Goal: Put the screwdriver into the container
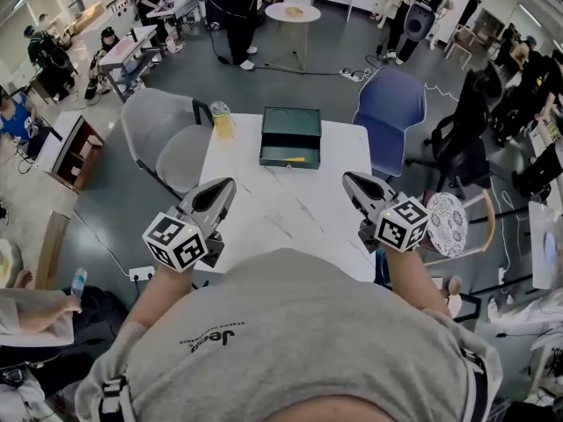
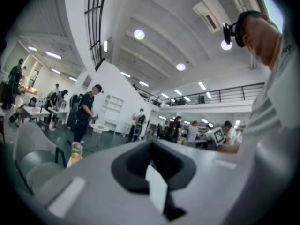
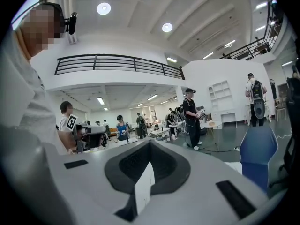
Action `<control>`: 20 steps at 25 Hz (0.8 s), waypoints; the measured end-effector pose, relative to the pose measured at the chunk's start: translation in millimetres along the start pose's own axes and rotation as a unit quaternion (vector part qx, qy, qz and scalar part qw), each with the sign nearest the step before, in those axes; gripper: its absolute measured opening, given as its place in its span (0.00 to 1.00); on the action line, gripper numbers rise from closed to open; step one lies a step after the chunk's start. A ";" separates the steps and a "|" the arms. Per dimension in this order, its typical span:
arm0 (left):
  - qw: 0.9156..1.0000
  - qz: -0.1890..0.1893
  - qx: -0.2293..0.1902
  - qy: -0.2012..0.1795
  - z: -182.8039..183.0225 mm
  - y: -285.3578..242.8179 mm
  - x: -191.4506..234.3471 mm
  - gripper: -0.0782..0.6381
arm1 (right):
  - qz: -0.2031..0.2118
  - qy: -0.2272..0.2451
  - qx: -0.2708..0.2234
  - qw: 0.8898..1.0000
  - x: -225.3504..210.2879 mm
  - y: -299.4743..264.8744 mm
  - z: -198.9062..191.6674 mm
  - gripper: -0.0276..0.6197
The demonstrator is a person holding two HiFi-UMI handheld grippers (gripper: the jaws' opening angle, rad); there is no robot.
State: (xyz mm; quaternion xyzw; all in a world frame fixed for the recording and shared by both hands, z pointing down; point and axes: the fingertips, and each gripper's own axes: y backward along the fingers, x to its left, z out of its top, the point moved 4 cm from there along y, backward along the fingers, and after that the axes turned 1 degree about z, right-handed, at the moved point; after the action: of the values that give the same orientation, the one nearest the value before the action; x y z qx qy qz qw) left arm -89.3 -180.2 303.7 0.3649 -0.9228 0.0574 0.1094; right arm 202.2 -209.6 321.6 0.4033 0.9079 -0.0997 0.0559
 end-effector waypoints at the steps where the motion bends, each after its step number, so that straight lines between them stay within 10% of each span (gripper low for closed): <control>1: 1.000 -0.005 0.000 -0.003 2.0 1.8 4.1 0.11 | -0.003 0.003 0.000 1.000 3.9 -4.0 1.4 0.05; 20: 0.999 -0.030 -0.013 0.002 7.3 2.4 30.2 0.11 | -0.038 0.028 0.009 0.999 14.0 -23.5 7.7 0.05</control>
State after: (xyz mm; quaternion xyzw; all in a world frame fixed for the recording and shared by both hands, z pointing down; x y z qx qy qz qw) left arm -113.5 -199.8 304.0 0.3905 -0.9120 0.0433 0.1177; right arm 175.5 -216.6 314.8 0.3720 0.9226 -0.0989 0.0234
